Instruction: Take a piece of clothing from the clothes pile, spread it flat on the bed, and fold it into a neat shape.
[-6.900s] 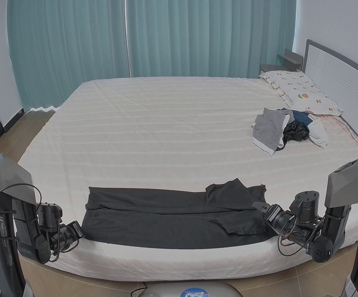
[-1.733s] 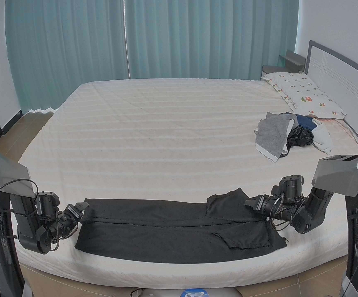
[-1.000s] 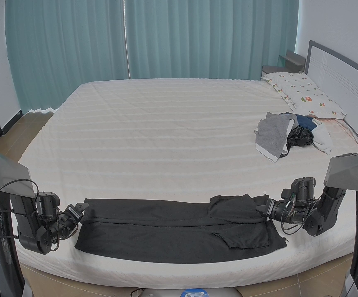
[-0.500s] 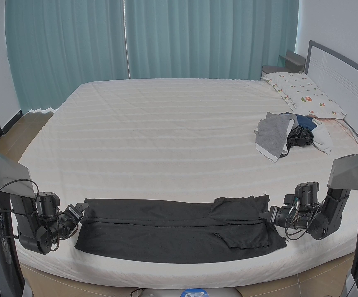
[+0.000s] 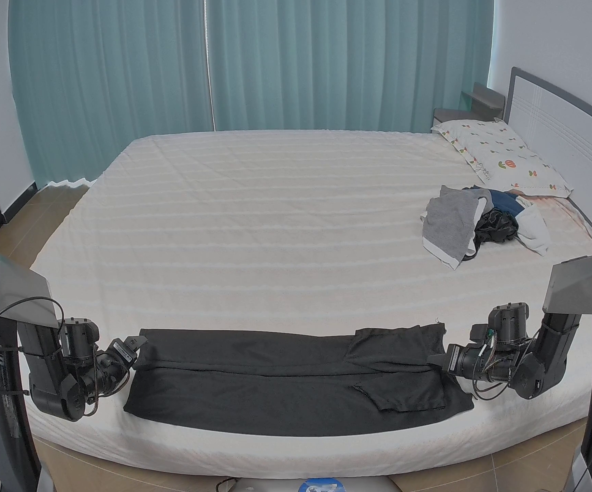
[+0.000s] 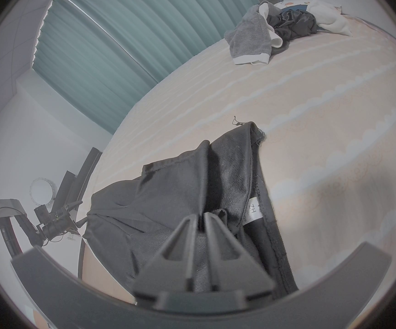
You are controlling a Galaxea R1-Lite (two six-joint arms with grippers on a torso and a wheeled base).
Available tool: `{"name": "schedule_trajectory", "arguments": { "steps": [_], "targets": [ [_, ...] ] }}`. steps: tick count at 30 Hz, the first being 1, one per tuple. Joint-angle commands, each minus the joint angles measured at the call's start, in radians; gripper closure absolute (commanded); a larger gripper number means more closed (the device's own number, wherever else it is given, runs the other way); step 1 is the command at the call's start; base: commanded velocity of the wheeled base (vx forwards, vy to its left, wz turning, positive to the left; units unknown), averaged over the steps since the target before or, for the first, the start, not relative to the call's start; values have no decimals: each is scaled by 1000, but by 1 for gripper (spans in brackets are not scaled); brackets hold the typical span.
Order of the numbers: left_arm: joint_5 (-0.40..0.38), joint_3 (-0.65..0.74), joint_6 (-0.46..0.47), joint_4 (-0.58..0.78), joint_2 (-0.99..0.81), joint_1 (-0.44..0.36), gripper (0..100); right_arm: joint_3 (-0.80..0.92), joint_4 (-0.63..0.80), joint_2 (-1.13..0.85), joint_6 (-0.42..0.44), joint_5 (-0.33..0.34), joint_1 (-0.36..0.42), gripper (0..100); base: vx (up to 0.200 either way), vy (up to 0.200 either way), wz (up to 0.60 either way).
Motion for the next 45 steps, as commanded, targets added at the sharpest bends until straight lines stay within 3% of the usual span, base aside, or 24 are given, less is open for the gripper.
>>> {"name": "schedule_trajectory", "arguments": {
  "steps": [1, 6, 9, 13, 17, 20, 26, 30, 40, 45],
  "targets": [
    [0, -3, 0, 0, -1, 2, 0, -3, 0, 7, -2, 0, -3, 0, 0, 0, 0],
    [6, -8, 3, 0, -24, 2, 0, -17, -2, -32, 24, 17, -38, 0, 0, 0, 0],
    [-1, 1, 23, 12, -65, -3, 0, -43, -5, -35, 91, 23, -62, 0, 0, 0, 0],
    [-6, -13, 133, 55, -111, -10, 0, -80, -3, -12, 168, 34, -91, 0, 0, 0, 0],
    [-6, -71, 223, 153, -116, -10, 0, -95, -3, 14, 176, 52, -102, 0, 0, 0, 0],
    [-11, -126, 225, 176, -111, -10, 0, -109, -5, 25, 191, 56, -108, 0, 0, 0, 0],
    [-37, -155, 216, 165, -53, -47, 0, -179, 10, 31, 334, 69, -157, 0, -67, 0, 0],
    [-35, -145, 217, 162, -41, -58, 0, -186, 10, 43, 337, 74, -157, 0, -200, 0, 0],
    [-31, -145, 216, 159, -36, -56, 0, -184, 9, 46, 337, 72, -153, 0, 0, 0, 0],
    [-29, -158, 154, 159, -44, -56, 0, -184, 7, 50, 337, 72, -153, 0, 0, 0, 0]
  ]
}}
